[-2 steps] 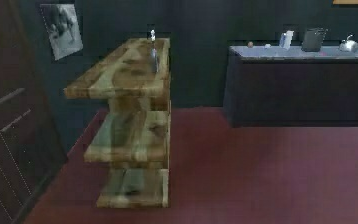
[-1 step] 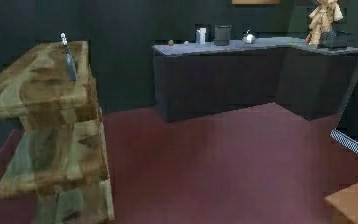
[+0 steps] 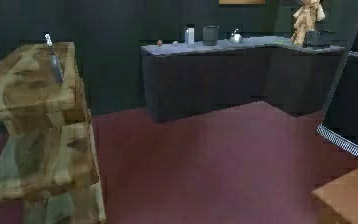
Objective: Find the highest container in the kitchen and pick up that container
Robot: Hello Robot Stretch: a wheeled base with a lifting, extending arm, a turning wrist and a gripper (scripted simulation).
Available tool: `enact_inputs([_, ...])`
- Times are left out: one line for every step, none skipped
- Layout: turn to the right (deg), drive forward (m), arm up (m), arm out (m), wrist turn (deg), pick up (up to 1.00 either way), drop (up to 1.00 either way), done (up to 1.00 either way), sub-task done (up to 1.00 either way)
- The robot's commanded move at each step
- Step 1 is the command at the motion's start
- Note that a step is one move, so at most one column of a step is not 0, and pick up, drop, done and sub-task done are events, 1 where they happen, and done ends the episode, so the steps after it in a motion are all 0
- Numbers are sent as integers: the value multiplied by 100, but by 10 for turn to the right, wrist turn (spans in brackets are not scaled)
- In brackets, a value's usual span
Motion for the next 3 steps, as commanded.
enact_inputs([0,95,0,0,0,0,0,0,0])
enact_inputs([420,0,0,0,0,0,0,0,0])
enact_inputs([0,100,0,0,0,0,0,0,0])
